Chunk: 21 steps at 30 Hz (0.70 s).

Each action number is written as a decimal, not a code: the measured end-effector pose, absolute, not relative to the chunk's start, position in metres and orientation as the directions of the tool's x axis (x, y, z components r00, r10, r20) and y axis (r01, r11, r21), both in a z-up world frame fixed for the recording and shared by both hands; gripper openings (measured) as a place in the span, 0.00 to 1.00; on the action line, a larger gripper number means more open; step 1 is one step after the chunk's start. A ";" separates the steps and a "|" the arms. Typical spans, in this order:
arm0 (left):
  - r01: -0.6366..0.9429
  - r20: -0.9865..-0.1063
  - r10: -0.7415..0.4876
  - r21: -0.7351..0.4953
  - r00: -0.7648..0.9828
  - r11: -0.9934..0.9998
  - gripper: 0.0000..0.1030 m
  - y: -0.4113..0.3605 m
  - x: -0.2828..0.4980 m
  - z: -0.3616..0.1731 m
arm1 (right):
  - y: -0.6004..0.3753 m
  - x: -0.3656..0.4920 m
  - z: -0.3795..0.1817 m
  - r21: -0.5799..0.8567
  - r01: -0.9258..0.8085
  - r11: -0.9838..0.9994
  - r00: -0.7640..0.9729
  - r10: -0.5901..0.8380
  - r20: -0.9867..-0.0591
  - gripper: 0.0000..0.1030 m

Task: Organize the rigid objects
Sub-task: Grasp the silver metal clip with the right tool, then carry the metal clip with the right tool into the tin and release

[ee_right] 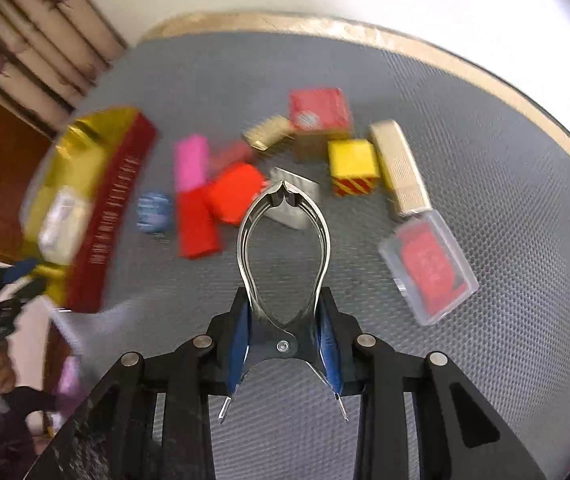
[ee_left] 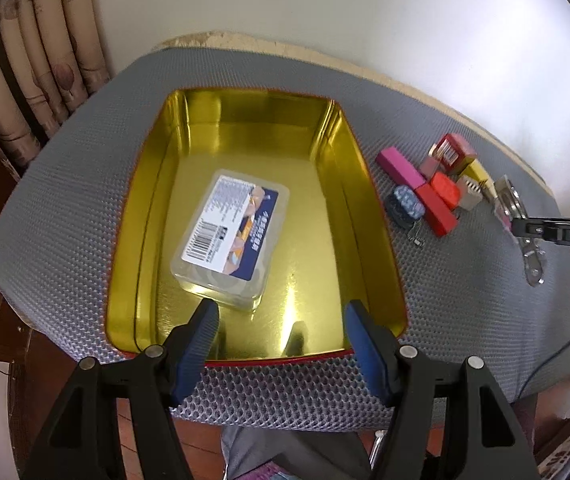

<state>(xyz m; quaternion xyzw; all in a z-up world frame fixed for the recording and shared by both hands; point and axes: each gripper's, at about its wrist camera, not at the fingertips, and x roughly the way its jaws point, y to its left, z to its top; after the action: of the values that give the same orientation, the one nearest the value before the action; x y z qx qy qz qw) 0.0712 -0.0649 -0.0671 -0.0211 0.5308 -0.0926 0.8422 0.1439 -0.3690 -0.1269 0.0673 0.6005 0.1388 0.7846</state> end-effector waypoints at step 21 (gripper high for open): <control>-0.055 -0.831 0.033 0.003 0.556 0.999 0.65 0.003 0.038 -0.049 | -0.089 0.284 -0.093 0.480 -0.259 0.838 0.108 0.519 -0.848 0.28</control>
<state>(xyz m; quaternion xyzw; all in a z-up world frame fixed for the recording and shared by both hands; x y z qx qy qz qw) 0.0384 0.0027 -0.0489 -0.0114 0.4705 0.0248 0.8820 0.2842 -0.0892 -0.0933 0.1059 0.6133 0.2639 0.7369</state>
